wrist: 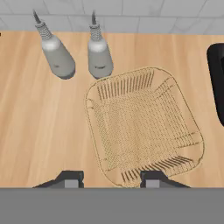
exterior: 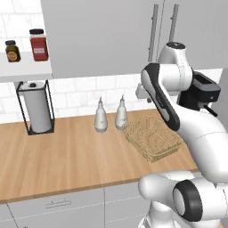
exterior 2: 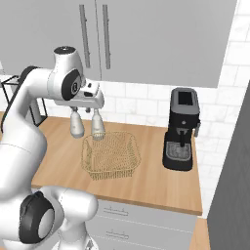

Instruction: Open the cabinet, pick up the bread from the cabinet and place it in the basket. Then move the basket to the dining counter.

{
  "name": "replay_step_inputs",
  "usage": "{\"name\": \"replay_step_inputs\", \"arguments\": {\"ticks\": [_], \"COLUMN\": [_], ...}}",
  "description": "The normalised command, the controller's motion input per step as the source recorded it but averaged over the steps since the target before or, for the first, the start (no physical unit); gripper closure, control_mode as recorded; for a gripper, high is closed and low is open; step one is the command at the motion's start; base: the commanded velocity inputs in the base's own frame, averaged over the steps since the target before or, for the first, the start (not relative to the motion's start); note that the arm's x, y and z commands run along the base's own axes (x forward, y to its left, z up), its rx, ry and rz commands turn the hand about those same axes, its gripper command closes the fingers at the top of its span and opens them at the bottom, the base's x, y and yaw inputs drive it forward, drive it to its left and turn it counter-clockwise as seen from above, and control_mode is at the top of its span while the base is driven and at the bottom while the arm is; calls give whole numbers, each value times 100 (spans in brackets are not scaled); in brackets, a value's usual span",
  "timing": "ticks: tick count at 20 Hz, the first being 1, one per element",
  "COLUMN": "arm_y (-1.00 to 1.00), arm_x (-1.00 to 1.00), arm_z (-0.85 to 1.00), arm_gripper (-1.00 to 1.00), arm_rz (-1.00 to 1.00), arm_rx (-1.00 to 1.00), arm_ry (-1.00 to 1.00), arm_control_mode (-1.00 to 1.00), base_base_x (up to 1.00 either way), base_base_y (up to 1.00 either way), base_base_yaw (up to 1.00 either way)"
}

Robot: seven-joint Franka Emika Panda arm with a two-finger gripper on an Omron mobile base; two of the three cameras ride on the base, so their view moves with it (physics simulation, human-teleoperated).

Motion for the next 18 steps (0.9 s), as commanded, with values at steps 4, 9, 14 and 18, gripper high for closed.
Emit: {"name": "replay_step_inputs", "arguments": {"ticks": [4,9,14,18], "arm_y": [0,0,0,0], "arm_x": [-39,-31,46,18], "arm_z": [-3,23,50,94], "arm_gripper": [-100,-100,-100,-100], "arm_rz": [1,-2,-7,-2], "arm_rx": [-1,0,0,0], "arm_ry": [-3,-32,-29,-18], "arm_control_mode": [-100,-100,-100,-100], "base_base_x": [0,0,0,0], "base_base_y": [0,0,0,0], "base_base_yaw": [0,0,0,0]}}
